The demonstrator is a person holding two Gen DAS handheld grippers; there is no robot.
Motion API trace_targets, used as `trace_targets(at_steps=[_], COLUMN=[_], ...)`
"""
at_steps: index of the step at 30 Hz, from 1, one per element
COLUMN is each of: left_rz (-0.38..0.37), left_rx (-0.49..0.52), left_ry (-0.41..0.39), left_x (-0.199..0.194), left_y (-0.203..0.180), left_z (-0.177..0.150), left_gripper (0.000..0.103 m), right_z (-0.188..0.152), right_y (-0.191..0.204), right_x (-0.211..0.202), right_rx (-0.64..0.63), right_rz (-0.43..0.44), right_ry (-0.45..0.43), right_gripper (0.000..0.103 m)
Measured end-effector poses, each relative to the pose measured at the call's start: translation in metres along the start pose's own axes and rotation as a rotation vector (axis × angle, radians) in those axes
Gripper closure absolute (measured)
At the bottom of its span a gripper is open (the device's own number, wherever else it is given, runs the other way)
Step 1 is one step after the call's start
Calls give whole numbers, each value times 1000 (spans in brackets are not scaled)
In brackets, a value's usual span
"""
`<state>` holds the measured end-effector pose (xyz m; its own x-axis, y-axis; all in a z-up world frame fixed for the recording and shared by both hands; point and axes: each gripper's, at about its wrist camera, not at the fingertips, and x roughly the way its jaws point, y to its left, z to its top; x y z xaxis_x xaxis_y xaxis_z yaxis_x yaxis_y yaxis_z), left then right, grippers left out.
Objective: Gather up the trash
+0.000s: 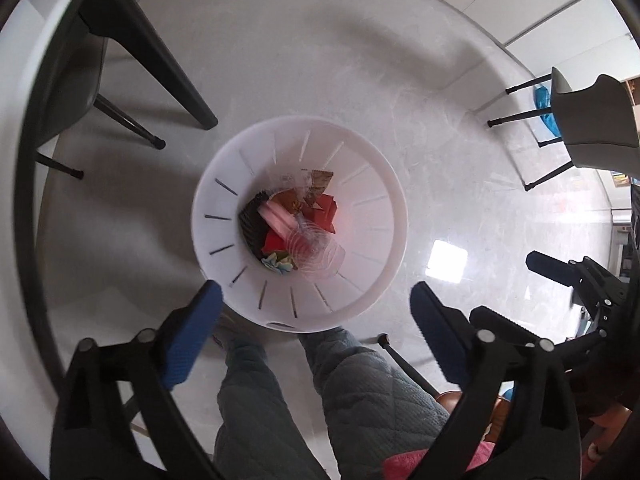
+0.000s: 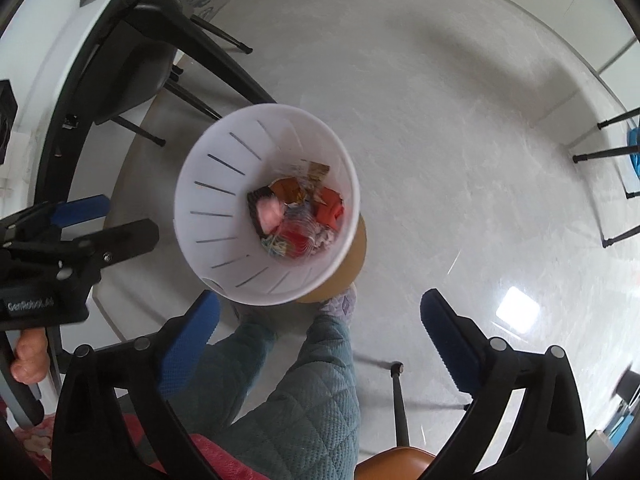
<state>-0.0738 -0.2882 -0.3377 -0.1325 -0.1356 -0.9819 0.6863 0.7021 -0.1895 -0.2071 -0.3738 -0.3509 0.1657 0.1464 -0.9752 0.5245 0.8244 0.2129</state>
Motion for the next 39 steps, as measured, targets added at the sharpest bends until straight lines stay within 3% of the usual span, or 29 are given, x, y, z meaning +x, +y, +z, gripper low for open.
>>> trace_targets(at_steps=[6,11,17,24,30,34,39], left_rz=[-2,5,50,175,376,485,552], left_rx=[-29,-42,-114,-305,-458,-546,-668], left_ry=[-18,-128,-296,-533,-726,-814,-879], left_x=[-3,-40,-116,-228,-326,-370,-407], left_y=[-12,-11,15,72,121,144,173], left_z=[5,3,-11,-60,-120,-155,-191], left_gripper=[9,9,9,9,8,8,8], right_z=[-2,1,18,45,56,52,41], right_y=[-9,-3,34,137,254,314,369], right_x=[3,-4,-39,-107,-182,-224,-266], right_rx=[6,-16,-115,-339,-554,-639,-726], right_rz=[-7,-34,-55,-13,72,166,235], right_ry=[14,-10,-88,-246,-424,-512,-602], right_gripper=[3,3,3,3,3,3,3])
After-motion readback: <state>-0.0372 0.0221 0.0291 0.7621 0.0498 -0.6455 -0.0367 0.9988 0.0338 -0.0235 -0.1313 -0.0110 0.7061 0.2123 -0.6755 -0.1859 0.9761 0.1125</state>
